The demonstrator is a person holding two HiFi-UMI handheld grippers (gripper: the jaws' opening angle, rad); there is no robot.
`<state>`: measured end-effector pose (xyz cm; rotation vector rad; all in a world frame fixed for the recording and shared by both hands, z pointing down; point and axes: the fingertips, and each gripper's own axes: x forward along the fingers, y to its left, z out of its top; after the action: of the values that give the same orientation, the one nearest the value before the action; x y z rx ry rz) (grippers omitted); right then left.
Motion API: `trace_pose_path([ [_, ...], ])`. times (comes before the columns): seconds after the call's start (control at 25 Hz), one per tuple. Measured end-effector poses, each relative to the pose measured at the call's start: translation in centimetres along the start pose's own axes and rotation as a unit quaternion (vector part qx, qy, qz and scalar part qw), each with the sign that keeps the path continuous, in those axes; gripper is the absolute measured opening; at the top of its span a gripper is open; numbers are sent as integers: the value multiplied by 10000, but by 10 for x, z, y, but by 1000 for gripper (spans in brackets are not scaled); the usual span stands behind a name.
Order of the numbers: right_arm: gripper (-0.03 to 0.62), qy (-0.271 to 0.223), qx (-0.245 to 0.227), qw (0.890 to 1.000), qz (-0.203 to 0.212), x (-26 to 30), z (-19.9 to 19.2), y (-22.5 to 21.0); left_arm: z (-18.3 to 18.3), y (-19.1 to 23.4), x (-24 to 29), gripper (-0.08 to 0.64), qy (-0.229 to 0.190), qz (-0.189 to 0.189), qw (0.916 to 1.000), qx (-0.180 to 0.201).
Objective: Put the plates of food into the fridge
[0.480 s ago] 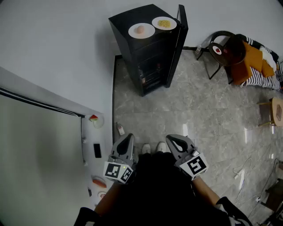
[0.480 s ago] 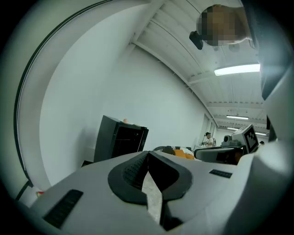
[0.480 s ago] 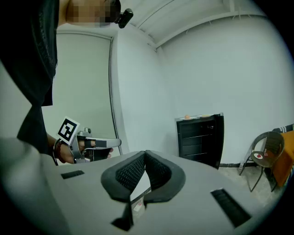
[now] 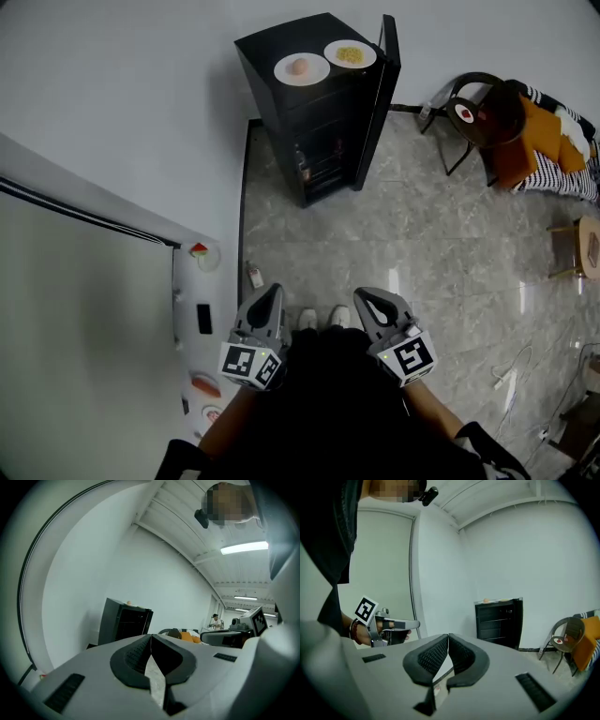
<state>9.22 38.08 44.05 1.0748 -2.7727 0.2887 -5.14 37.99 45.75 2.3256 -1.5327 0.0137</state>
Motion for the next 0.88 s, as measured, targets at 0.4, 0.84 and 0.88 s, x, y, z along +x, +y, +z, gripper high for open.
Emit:
trace_pose_path([
  [0.4,26,-178,815,9959,350,-16,-12,-50,1,-13,13,23,-54,474,9989,44],
  [0.84,26,-34,1151,9916,595,-1,-18,-79,9,-13,41,23,-131,559,9983,102],
  [0.88,26,-13,1246,9904,601,1,-18,-80,9,-11,43,23,-130,558,9983,112],
])
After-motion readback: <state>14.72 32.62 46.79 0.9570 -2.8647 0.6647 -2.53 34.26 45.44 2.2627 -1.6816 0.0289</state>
